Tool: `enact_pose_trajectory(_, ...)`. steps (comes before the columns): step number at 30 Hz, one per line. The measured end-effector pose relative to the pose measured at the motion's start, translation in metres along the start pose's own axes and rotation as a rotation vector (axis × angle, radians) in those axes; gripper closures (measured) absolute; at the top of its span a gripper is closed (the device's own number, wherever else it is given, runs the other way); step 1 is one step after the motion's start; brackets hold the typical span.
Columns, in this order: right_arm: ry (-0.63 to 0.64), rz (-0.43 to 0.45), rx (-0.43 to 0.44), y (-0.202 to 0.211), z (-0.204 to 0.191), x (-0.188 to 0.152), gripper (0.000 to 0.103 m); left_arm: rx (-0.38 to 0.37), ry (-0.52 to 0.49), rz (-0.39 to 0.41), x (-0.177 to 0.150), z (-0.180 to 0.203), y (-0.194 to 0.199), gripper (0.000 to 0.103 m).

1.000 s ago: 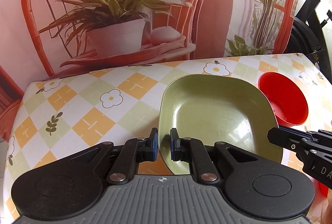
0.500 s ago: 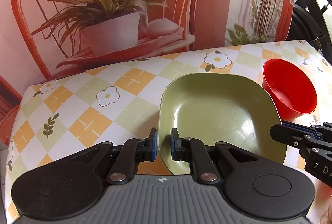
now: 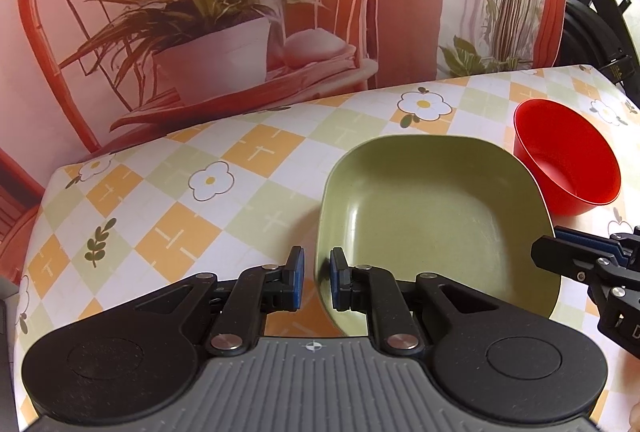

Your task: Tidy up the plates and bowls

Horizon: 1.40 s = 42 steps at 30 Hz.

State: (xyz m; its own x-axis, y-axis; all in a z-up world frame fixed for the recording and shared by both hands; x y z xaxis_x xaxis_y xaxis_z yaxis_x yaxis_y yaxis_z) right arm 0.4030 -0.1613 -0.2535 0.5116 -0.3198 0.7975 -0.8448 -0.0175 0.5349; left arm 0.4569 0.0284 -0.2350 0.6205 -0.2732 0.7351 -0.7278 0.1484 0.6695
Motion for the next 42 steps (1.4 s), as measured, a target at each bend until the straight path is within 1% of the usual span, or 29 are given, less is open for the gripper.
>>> enact_pose_trajectory(1,-0.004,0.000,0.000,0.001,0.000,0.000,0.088,0.001,-0.001,0.002,0.000,0.000,0.001,0.088)
enact_pose_trajectory(3,-0.013,0.006,-0.005,0.005,0.000,0.001,0.087,0.003,0.001,0.005,0.000,0.000,0.004,0.088)
enact_pose_trajectory(6,-0.023,0.020,-0.004,0.011,0.001,0.001,0.087,0.004,0.013,0.006,0.000,-0.001,0.006,0.088)
enact_pose_trajectory(9,-0.025,0.034,0.000,0.015,0.003,0.001,0.099,0.009,0.019,0.008,0.000,-0.001,0.007,0.088)
enact_pose_trajectory(12,-0.023,0.027,0.008,0.013,0.003,0.000,0.101,0.011,0.023,0.009,-0.001,0.000,0.008,0.088)
enact_pose_trajectory(15,-0.026,0.018,0.004,0.013,0.002,-0.002,0.101,0.017,0.030,0.010,0.000,-0.001,0.010,0.088)
enact_pose_trajectory(18,-0.041,0.014,0.002,0.017,0.003,0.001,0.100,0.021,0.059,0.019,0.002,-0.005,0.015,0.087)
enact_pose_trajectory(22,-0.043,0.057,0.013,0.036,0.004,0.013,0.097,0.027,0.098,0.063,0.010,-0.007,0.032,0.087)
enact_pose_trajectory(24,-0.041,0.090,0.010,0.050,0.006,0.018,0.097,0.014,0.125,0.087,0.015,-0.006,0.043,0.087)
enact_pose_trajectory(28,-0.005,0.162,-0.019,0.083,0.014,0.027,0.096,-0.046,0.180,0.122,0.021,0.005,0.062,0.087)
enact_pose_trajectory(31,0.020,0.213,-0.052,0.106,0.024,0.032,0.095,-0.081,0.171,0.159,0.026,0.023,0.077,0.087)
enact_pose_trajectory(34,0.013,0.251,-0.089,0.126,0.039,0.036,0.095,-0.115,0.150,0.187,0.029,0.044,0.088,0.087)
enact_pose_trajectory(39,-0.011,0.279,-0.135,0.152,0.063,0.040,0.095,-0.167,0.150,0.215,0.033,0.068,0.106,0.085)
enact_pose_trajectory(42,-0.028,0.286,-0.166,0.163,0.077,0.038,0.094,-0.184,0.139,0.229,0.033,0.081,0.114,0.085)
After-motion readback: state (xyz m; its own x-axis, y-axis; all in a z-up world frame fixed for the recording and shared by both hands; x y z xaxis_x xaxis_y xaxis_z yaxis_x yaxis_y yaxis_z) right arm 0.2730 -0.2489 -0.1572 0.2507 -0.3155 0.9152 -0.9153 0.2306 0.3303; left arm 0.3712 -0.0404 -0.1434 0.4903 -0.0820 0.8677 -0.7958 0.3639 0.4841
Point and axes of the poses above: each gripper's, at about its wrist camera, not at the fingertips, and y roughly against the way its jaws point, z to its right, x to its top, the point moved 5 cm from there along -y, roughly the way its jaws point, and after that the axes turned 11 degrees about z, right-handed, at the moved point
